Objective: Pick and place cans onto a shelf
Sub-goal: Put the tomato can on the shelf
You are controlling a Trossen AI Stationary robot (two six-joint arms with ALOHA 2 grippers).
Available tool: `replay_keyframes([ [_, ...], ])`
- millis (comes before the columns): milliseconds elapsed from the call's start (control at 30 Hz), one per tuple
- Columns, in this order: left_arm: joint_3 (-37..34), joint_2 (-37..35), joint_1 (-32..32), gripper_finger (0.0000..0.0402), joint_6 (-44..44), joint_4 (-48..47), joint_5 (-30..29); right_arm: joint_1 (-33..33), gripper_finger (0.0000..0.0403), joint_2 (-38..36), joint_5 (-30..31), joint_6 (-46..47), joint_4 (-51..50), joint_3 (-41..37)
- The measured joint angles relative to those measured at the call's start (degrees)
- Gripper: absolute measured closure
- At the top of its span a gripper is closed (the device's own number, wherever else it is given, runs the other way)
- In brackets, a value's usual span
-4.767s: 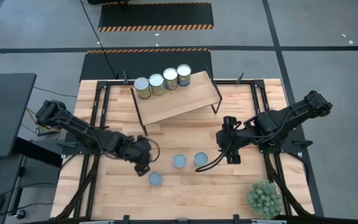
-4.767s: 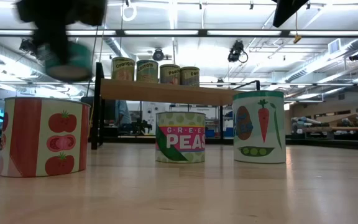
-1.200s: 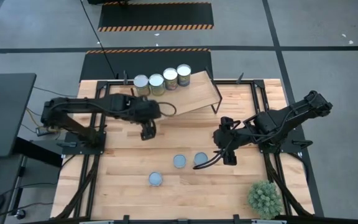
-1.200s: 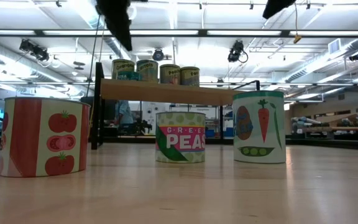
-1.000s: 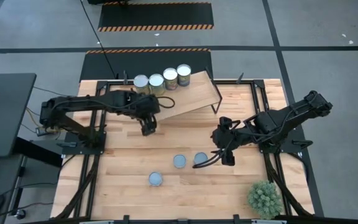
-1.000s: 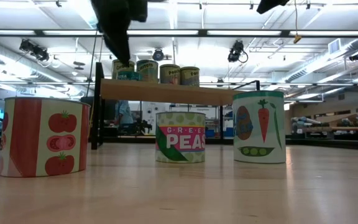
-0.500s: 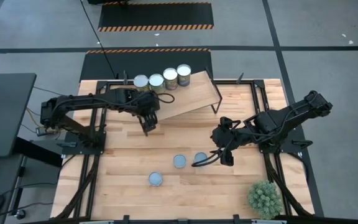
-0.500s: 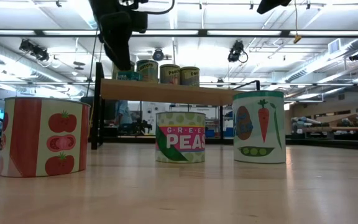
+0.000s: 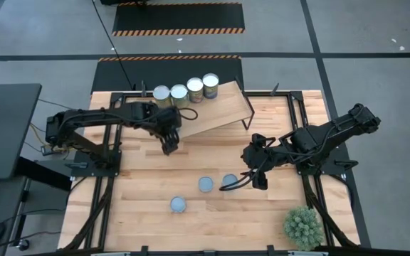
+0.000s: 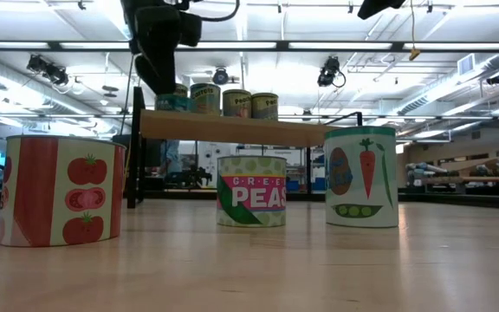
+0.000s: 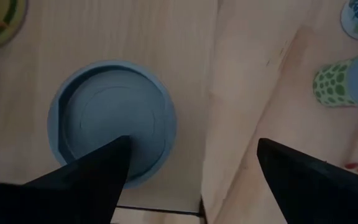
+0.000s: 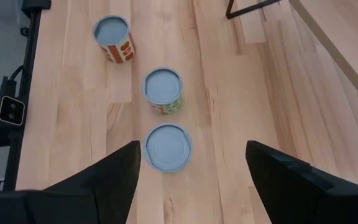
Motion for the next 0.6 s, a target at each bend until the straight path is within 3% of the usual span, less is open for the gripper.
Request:
replay_keyframes([
  [167, 2.55, 0.26, -1.57, 0.0045, -0.64, -1.55, -0.15, 0.00, 0.0106, 0.00, -0.11, -0.64, 0.17, 0.00],
  [400, 10.61, 0.17, -5.87, 0.0045, 3.03, -1.06, -4.97, 0.00, 0.0106, 0.00, -0.15, -1.09, 0.17, 0.00],
  [600, 11.08, 0.17, -13.48, 0.0045, -4.35, -0.67, 0.99, 0.00, 0.0106, 0.00, -0.17, -0.56, -0.25, 0.00],
])
